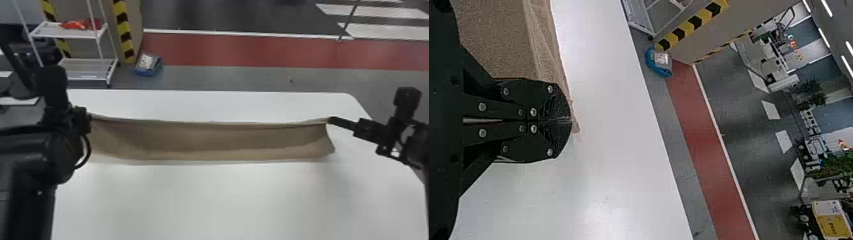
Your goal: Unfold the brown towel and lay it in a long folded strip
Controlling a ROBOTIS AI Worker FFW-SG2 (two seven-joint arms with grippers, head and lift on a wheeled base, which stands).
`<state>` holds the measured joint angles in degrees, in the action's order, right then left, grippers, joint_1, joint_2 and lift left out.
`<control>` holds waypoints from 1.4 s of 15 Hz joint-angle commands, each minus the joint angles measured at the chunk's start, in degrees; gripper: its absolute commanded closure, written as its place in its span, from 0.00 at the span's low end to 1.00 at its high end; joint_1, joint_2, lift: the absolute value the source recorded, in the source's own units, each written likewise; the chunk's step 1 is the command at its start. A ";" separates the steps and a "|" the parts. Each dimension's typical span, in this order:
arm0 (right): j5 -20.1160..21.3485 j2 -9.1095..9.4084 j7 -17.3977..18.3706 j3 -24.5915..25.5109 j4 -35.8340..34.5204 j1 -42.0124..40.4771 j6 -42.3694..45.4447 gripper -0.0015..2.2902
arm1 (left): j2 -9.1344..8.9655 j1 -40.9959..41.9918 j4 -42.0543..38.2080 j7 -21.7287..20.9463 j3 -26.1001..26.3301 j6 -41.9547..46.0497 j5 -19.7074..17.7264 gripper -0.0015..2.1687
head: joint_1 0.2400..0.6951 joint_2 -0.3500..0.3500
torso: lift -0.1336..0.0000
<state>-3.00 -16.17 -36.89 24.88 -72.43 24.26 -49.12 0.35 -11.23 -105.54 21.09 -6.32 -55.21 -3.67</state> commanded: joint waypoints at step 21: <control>-0.78 -0.44 8.32 -6.16 15.04 4.31 21.39 0.03 | 0.79 -3.80 20.03 -0.08 1.13 21.32 5.42 0.02 | 0.99 0.41 | 0.11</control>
<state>-3.68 -16.41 -28.15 18.19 -57.26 29.56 -29.15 1.05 -16.76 -85.23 21.04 -4.81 -37.62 1.78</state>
